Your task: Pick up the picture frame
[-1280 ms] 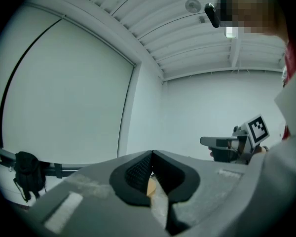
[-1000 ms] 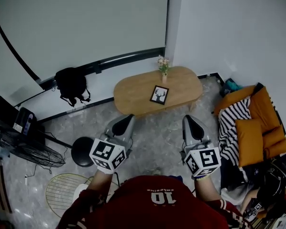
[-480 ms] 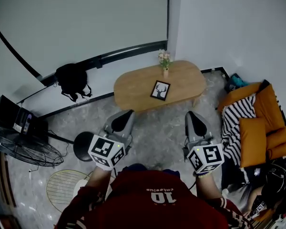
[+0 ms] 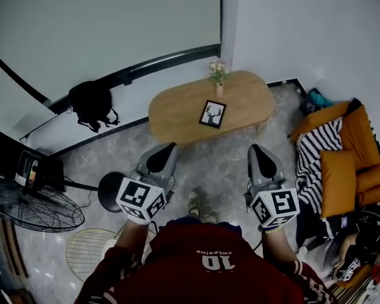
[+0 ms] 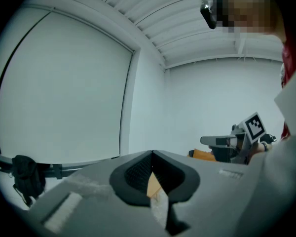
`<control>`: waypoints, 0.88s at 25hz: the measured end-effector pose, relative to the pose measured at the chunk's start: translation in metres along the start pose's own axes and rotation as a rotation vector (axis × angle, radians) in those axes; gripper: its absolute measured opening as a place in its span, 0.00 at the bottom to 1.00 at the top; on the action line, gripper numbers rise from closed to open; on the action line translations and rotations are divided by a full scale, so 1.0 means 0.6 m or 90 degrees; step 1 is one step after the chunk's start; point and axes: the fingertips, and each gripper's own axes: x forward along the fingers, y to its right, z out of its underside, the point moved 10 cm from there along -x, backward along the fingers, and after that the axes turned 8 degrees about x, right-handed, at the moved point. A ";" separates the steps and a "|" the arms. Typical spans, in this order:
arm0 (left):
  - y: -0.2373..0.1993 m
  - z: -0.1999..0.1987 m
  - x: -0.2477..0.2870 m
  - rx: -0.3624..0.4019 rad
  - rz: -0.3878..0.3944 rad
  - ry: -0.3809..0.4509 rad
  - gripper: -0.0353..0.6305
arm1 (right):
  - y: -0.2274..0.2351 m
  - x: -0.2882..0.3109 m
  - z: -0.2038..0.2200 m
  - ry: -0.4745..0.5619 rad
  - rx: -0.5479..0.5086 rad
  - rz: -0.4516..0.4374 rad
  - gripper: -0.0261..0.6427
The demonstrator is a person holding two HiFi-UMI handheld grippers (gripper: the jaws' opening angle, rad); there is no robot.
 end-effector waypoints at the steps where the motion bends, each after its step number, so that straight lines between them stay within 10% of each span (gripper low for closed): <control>1: -0.008 0.001 0.008 -0.001 0.003 0.000 0.06 | 0.001 0.008 -0.002 -0.001 -0.001 0.004 0.02; 22: -0.235 0.013 0.140 -0.023 0.087 0.039 0.06 | -0.045 0.248 -0.013 -0.006 -0.062 0.078 0.02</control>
